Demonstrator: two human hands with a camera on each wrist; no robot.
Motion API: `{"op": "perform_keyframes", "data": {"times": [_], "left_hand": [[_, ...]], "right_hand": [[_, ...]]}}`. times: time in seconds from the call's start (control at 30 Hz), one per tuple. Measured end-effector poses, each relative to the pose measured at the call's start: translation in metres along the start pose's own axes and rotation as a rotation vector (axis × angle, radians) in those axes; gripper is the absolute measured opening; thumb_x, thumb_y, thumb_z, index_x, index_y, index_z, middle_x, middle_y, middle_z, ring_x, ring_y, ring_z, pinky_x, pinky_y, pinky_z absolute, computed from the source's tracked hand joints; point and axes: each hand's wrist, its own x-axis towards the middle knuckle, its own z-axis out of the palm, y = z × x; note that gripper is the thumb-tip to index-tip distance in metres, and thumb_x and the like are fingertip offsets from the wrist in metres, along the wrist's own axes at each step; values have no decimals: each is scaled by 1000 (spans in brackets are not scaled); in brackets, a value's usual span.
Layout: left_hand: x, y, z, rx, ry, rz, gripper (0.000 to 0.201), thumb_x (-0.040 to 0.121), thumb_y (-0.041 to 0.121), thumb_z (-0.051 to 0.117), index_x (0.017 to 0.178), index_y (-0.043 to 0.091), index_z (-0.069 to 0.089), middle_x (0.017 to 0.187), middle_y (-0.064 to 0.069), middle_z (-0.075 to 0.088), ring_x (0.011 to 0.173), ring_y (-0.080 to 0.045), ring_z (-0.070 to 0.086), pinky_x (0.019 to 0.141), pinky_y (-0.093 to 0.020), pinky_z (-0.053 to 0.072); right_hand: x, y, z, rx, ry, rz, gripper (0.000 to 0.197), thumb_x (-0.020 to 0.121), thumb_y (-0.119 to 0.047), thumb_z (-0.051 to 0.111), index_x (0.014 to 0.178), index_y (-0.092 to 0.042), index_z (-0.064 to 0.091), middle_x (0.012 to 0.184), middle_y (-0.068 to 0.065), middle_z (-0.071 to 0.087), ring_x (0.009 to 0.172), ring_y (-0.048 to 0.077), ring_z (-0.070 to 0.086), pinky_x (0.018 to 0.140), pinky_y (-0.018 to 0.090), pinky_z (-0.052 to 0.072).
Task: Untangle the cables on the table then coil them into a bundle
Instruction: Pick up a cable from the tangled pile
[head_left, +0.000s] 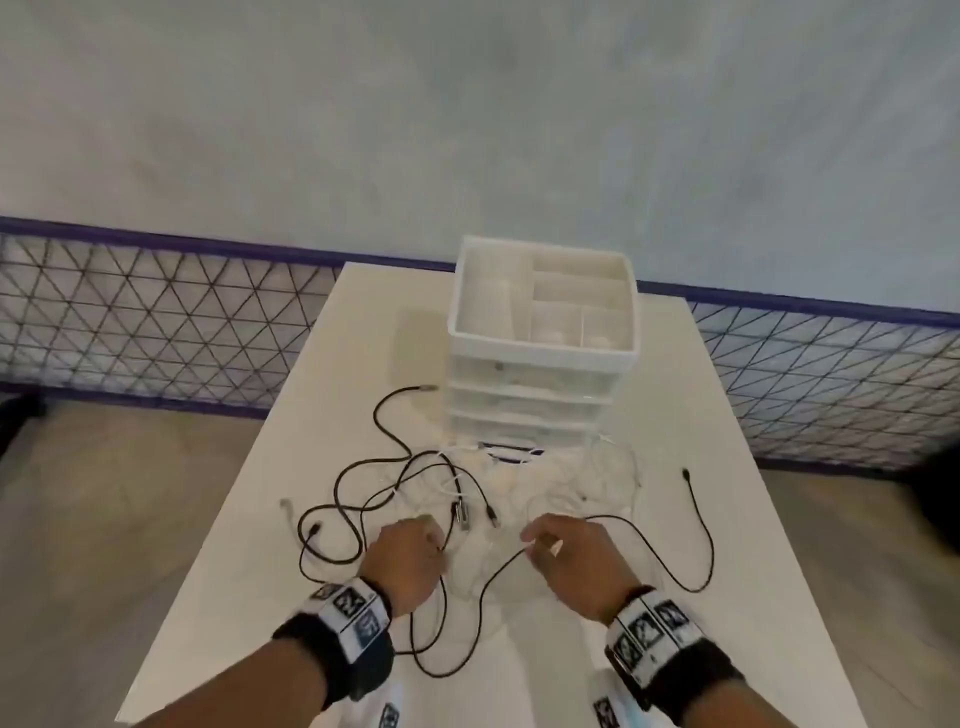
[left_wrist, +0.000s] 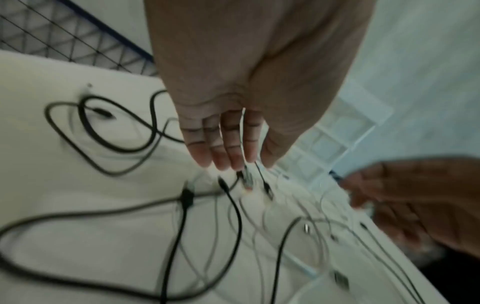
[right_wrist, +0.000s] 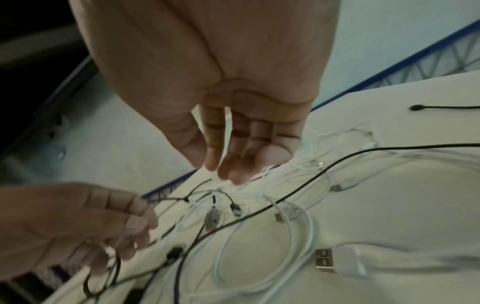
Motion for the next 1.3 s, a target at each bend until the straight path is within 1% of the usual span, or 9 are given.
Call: {"op": "perform_keyframes", "data": {"times": [0.13,0.3,0.43,0.67,0.8,0.93,1.0,1.1,1.3], "left_hand": [[0,21,23,48,-15,74,24,89,31,61,111,21,59,107,3,63,99,-14,60,87,-30,50],[-5,34,28,-54,-149,157,52,87,27,66,135,21,45,123,1,62,110,-14,59,90,-22,43],[-3,33,17,-195,-28,134,18,99,21,45,93,20,63,80,-1,69,68,-11,64,72,-28,52],[8,20,-48,-377,164,112,36,104,27,42,73,27,62,58,5,57,61,-13,54,66,-32,44],[17,47,-93,-361,373,-14,20,100,33,49,112,20,59,106,-8,61,104,-27,59,88,-37,46],[-6,99,-96,-341,439,133,95,81,50,72,153,23,16,151,-9,26,137,-24,32,114,-44,33],[-18,128,-76,-381,286,342,89,78,50,75,149,25,29,140,1,46,127,-10,46,106,-33,41],[-20,148,-42,-424,74,427,19,94,34,61,106,20,62,80,7,71,78,-4,65,77,-27,50],[-9,74,-22,-217,-114,316,36,101,39,46,69,27,60,48,19,53,48,3,47,59,-22,39]], "right_hand": [[13,-14,23,-271,-166,21,43,83,-17,57,123,-32,63,126,-3,56,117,20,58,98,34,49],[25,-23,21,-239,-160,-30,19,86,-19,63,96,-25,79,98,0,75,91,16,69,83,27,51],[38,-61,-47,33,82,-136,10,83,-15,76,86,-22,82,76,-20,68,67,-18,58,74,3,39],[22,-86,-168,460,600,-68,14,86,-17,74,80,-29,79,60,-14,70,49,5,56,54,19,45],[14,-87,-158,565,359,33,33,97,-33,61,82,-8,76,60,8,60,44,20,49,47,29,40],[7,-113,-146,871,184,-59,37,102,-26,50,88,4,66,63,13,57,47,25,49,53,36,38],[8,-126,-140,939,109,-130,34,104,-22,47,93,4,65,65,14,58,49,25,50,53,36,39],[10,-136,-141,965,86,-177,29,105,-16,41,100,2,64,62,10,55,47,22,46,51,34,35],[9,-109,-184,851,404,-90,33,105,-27,43,92,-18,71,50,-8,34,46,11,24,40,19,23]]}}
